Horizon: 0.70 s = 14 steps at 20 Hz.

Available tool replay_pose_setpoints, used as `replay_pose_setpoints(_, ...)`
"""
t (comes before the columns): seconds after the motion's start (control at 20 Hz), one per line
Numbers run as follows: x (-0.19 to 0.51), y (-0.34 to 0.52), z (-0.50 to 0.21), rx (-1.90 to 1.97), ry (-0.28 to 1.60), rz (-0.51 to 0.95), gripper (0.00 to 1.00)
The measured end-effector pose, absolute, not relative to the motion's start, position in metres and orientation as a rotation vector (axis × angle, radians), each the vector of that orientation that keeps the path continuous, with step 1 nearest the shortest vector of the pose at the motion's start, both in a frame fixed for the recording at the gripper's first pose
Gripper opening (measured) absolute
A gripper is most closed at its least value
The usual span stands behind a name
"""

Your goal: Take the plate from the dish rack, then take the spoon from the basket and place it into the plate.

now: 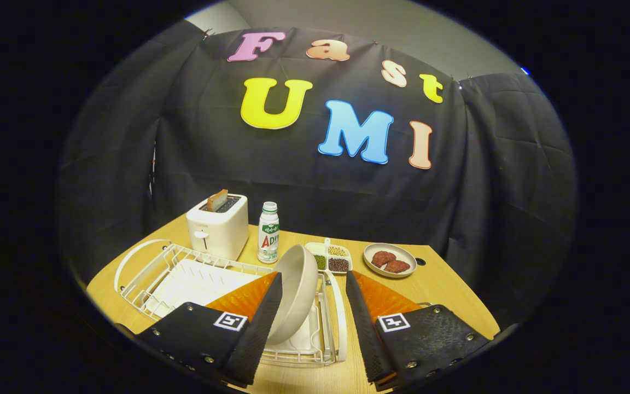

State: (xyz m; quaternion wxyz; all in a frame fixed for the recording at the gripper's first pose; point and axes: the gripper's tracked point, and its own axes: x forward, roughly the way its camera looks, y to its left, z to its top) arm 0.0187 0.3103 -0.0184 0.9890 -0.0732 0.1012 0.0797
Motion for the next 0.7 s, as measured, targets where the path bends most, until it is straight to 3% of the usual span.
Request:
replay_pose_setpoints(0.1, 0.028, 0.316, -0.026, -0.181, 0.229, 0.138, 0.70)
replay_pose_setpoints(0.2, 0.035, 0.320, -0.034, -0.203, 0.252, 0.120, 0.56)
replay_pose_setpoints(0.4, 0.042, 0.320, -0.046, -0.253, 0.295, 0.063, 0.56)
replay_pose_setpoints(0.5, 0.046, 0.317, -0.045, -0.299, 0.303, 0.023, 0.28)
replay_pose_setpoints(0.7, 0.051, 0.310, -0.043, -0.400, 0.319, -0.064, 0.18)
